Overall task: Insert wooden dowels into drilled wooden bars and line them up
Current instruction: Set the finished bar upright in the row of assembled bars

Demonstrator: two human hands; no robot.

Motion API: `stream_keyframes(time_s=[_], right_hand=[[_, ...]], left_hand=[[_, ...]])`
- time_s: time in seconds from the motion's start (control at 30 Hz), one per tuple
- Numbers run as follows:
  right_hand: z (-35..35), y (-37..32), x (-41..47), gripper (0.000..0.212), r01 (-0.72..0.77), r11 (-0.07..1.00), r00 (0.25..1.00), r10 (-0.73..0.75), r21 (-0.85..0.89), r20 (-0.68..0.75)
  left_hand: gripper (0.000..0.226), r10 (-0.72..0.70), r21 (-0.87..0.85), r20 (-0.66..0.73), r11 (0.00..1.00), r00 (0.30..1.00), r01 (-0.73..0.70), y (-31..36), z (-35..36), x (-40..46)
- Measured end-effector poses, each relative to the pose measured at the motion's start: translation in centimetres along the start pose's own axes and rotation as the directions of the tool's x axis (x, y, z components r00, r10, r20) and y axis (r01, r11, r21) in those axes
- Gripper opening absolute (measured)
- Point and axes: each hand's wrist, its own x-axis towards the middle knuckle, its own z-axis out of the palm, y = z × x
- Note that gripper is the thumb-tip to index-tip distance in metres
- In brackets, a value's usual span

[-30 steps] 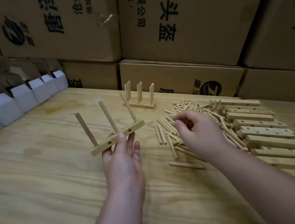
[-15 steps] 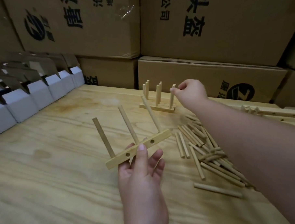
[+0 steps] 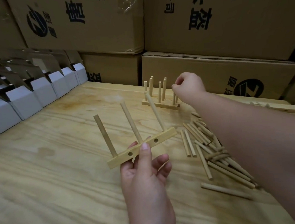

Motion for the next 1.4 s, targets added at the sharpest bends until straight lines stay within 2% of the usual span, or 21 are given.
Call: stream_keyframes(time_s=[0.17,0.3,0.43,0.53,0.67,0.73,0.83,0.93,1.03,1.1,1.23,1.4], right_hand=[[-1.0,-1.4,-1.7,0.007,0.116,0.991,0.982,-0.123,0.06,0.14],[-1.3,-3.3,-4.1,0.007,0.224,0.97,0.941,-0.241,0.098,0.238],[-0.8,-5.0,-6.0,0.013,0.214,0.944,0.887,-0.296,0.253,0.354],[-0.6,-5.1,-6.4,0.016,0.221,0.934,0.893,-0.31,0.282,0.326],[0.7,-3.4,-6.4,0.011,0.289,0.938,0.914,-0.33,0.192,0.237],[1.7,-2.8,-6.0,0.009,0.305,0.949,0.918,-0.317,0.084,0.24],[3.2,-2.3,-4.9,0.027,0.299,0.951,0.899,-0.255,-0.074,0.356],[4.5,-2.4,-3.9,0.042,0.277,0.957,0.854,-0.203,-0.088,0.48],[5.4,-2.6,-3.4,0.044,0.276,0.958,0.791,-0.177,-0.083,0.585],[5.7,-2.5,-3.2,0.041,0.289,0.954,0.761,-0.18,-0.078,0.623],[5.6,-1.6,-3.0,0.034,0.385,0.914,0.769,-0.24,-0.13,0.593],[4.1,-0.2,-3.3,0.028,0.511,0.782,0.819,-0.317,-0.357,0.478]], left_hand=[[0.012,0.005,-0.003,-0.013,1.0,1.0,-0.005,0.0,0.0,0.0],[0.013,0.039,0.039,-0.011,0.998,0.999,-0.039,-0.1,0.0,-0.1],[0.017,0.074,0.025,-0.011,0.997,0.997,-0.074,0.0,0.1,-0.2],[0.032,0.104,-0.002,0.016,0.995,0.994,-0.104,0.4,0.2,-0.3],[0.032,0.106,-0.002,0.024,0.994,0.994,-0.106,0.2,0.1,-0.3],[0.027,0.099,0.001,0.017,0.995,0.995,-0.099,0.1,0.0,-0.2],[0.027,0.087,0.004,0.005,0.996,0.996,-0.087,0.0,0.1,-0.2],[0.034,0.079,0.005,0.002,0.997,0.997,-0.079,0.1,0.3,-0.3],[0.032,0.068,0.003,-0.015,0.998,0.998,-0.067,0.1,0.4,-0.3],[0.02,0.049,0.009,-0.022,0.999,0.999,-0.049,-0.1,0.3,-0.2],[0.011,0.025,0.017,-0.037,1.0,0.999,-0.025,-0.3,0.3,-0.1],[0.011,0.025,0.029,-0.033,0.999,0.999,-0.024,-0.5,0.4,-0.2]])
